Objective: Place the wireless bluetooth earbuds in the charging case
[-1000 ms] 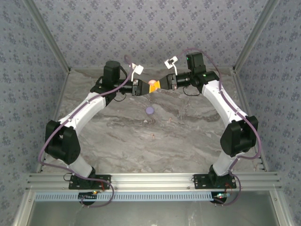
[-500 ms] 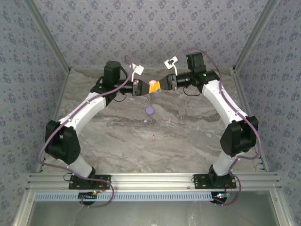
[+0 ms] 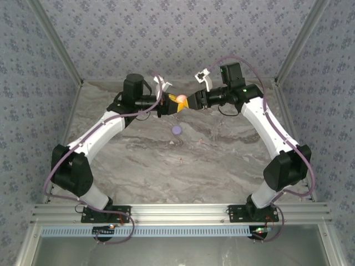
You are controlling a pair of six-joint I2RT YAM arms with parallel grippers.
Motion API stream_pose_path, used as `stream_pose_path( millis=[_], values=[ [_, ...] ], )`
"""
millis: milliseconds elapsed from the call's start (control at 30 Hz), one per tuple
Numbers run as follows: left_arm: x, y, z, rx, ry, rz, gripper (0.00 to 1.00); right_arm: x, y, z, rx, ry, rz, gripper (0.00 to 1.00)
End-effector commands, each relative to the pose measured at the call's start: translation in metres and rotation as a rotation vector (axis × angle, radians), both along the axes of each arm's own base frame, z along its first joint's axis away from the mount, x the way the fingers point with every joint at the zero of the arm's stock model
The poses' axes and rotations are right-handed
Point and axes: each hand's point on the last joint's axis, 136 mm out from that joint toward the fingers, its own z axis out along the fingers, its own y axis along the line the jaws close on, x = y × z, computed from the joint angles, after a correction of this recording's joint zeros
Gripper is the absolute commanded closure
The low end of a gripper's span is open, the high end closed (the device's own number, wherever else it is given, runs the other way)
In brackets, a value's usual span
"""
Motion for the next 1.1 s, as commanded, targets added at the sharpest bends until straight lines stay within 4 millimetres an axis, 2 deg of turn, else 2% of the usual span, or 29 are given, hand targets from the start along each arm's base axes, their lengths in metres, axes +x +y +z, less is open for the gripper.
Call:
stream_pose_path(
  millis=[0, 400, 667, 900, 1067],
  values=[
    [-0.013, -0.002, 0.024, -0.025, -0.208, -0.055, 0.88, -0.009, -0.001, 0.003, -0.045, -0.024, 0.004, 0.49],
    [-0.034, -0.008, 0.017, -0.002, -0.320, -0.128, 0.91, -0.003, -0.006, 0.006, -0.064, -0.047, -0.039, 0.49],
    [-0.042, -0.010, 0.009, 0.018, -0.332, -0.150, 0.92, 0.011, -0.015, 0.007, -0.075, -0.060, -0.125, 0.49],
    [-0.044, -0.009, 0.004, 0.022, -0.325, -0.154, 0.92, 0.014, -0.020, 0.007, -0.079, -0.057, -0.158, 0.49],
    [-0.037, -0.010, -0.001, 0.030, -0.302, -0.119, 0.92, 0.008, -0.021, 0.014, -0.064, -0.066, -0.148, 0.48]
  ],
)
